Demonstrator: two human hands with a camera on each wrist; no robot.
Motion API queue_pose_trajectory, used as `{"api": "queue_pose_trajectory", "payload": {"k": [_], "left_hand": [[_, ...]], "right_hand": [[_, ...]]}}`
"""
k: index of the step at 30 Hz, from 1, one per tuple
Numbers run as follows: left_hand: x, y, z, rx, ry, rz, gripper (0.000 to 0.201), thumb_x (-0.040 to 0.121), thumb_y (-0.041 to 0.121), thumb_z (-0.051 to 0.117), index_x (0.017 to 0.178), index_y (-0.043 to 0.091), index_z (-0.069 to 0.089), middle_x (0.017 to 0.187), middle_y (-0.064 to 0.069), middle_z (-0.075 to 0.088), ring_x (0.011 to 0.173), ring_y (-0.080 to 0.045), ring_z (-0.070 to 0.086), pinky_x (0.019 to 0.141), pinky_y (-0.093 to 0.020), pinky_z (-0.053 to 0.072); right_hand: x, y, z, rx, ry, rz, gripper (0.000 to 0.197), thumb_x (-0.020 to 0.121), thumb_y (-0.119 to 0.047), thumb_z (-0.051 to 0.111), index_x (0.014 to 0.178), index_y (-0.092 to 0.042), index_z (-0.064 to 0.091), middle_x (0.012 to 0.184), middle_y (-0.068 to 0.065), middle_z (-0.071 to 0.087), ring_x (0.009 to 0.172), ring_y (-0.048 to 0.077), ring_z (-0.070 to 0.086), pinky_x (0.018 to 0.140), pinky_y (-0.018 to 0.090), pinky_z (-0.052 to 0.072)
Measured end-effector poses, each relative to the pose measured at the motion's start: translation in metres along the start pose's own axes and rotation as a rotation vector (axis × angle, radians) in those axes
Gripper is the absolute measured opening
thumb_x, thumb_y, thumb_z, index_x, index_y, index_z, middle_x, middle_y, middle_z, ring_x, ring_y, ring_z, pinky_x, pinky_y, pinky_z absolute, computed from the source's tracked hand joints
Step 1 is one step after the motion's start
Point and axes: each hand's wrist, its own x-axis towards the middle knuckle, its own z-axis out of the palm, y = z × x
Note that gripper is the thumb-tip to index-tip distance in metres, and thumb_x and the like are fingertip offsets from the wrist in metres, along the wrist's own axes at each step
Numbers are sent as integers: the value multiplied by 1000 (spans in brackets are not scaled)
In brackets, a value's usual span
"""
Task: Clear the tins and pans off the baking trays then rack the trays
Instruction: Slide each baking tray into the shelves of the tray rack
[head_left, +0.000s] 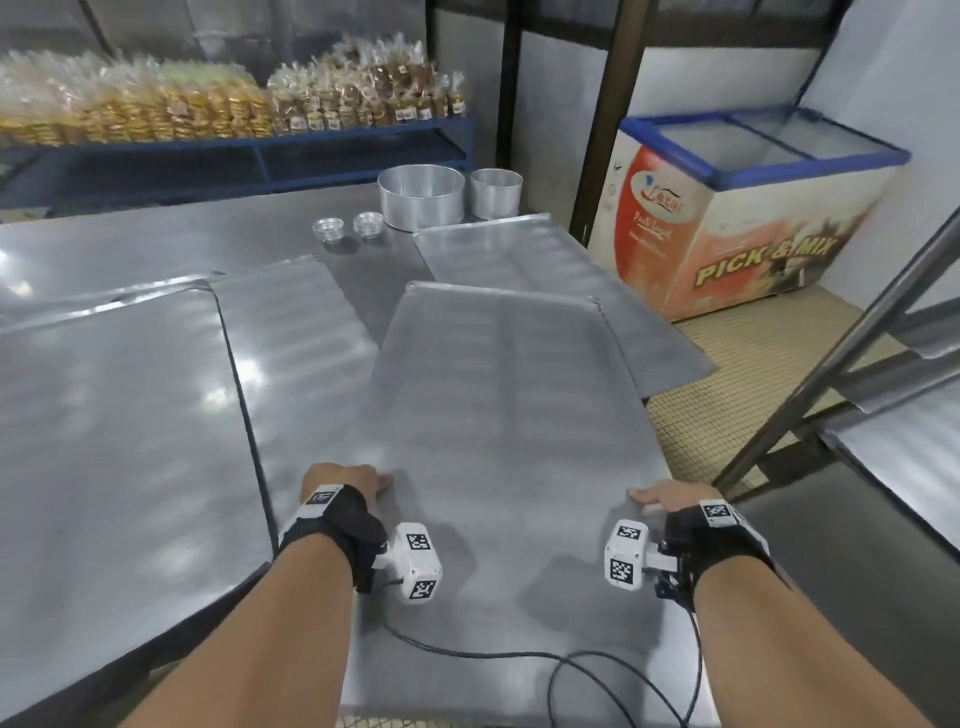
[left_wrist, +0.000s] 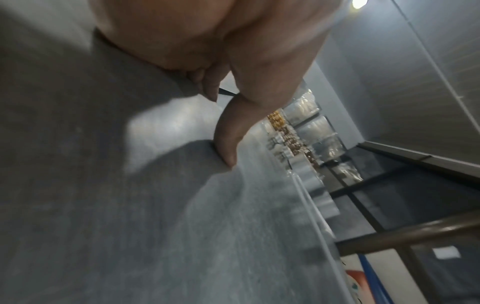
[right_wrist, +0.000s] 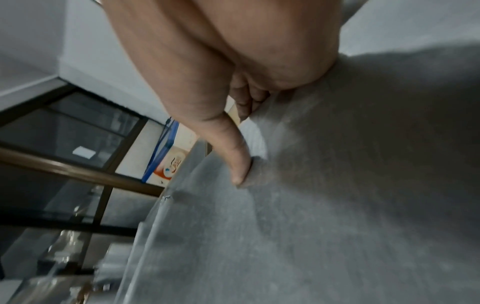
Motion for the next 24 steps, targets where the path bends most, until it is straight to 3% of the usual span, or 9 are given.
{"api": "queue_pose_trajectory", "payload": {"k": [3, 4, 6, 8, 13, 17, 19, 22, 24], "left_hand": [[10, 13, -17, 14, -41, 82, 30, 80, 21, 78, 86, -1, 58, 96, -16, 65, 88, -33, 61, 78, -33, 47], [13, 15, -22, 32, -59, 118, 32, 80, 20, 78, 96, -2, 61, 99, -18, 66, 91, -34, 63, 81, -35, 49], [18, 17, -32, 80, -94, 194, 41, 80, 22, 78, 110, -2, 65, 110, -20, 68, 103, -35, 65, 88, -37, 51], [20, 17, -43, 114, -123, 276, 48, 80, 25, 78, 117, -3, 65, 121, -21, 66, 113, -34, 63, 93, -39, 50], [18, 18, -73, 137, -214, 403, 50, 81, 24, 76, 120, -5, 64, 124, -22, 64, 115, -35, 62, 92, -40, 49], [2, 19, -89, 172, -299, 435, 47, 81, 23, 79, 115, -4, 61, 103, -17, 62, 86, -28, 57, 76, -32, 44], [-9, 19, -92, 171, -321, 452, 40, 81, 22, 79, 108, -2, 59, 98, -13, 57, 82, -26, 53, 74, -30, 40], [-25, 16, -89, 202, -375, 468, 50, 76, 23, 83, 111, -5, 60, 113, -12, 65, 94, -28, 62, 75, -31, 42], [-37, 11, -84, 210, -408, 486, 54, 73, 21, 85, 116, -2, 63, 120, -14, 66, 105, -29, 65, 84, -30, 47]], "right_hand": [[7, 24, 14, 117, 4, 89, 86, 34, -42, 94, 104, 1, 70, 98, 20, 73, 87, 39, 71, 88, 51, 55], [-7, 25, 19, 158, 34, 138, 88, 34, -40, 96, 106, 2, 69, 98, 20, 73, 87, 39, 71, 88, 49, 55], [-53, 21, 28, 214, 114, 191, 74, 64, -37, 90, 119, 4, 63, 113, 20, 69, 99, 37, 68, 91, 42, 53], [-87, 22, 33, 277, 190, 215, 66, 77, -37, 82, 124, 4, 61, 123, 20, 64, 108, 37, 64, 97, 44, 51], [-140, 52, 48, 432, 297, 208, 67, 60, -26, 93, 108, 8, 61, 100, 19, 66, 87, 38, 65, 86, 47, 56], [-199, 71, 54, 511, 416, 257, 42, 67, -18, 89, 94, -2, 62, 91, 16, 66, 80, 33, 65, 88, 43, 55], [-225, 84, 54, 538, 418, 269, 39, 66, -15, 87, 90, 4, 62, 95, 15, 67, 80, 32, 66, 82, 41, 57], [-255, 105, 52, 591, 478, 263, 44, 68, -16, 86, 102, 4, 67, 97, 15, 66, 83, 33, 65, 73, 37, 55], [-273, 120, 50, 675, 542, 270, 46, 74, -14, 84, 112, -3, 63, 100, 17, 64, 89, 33, 60, 69, 33, 49]]}}
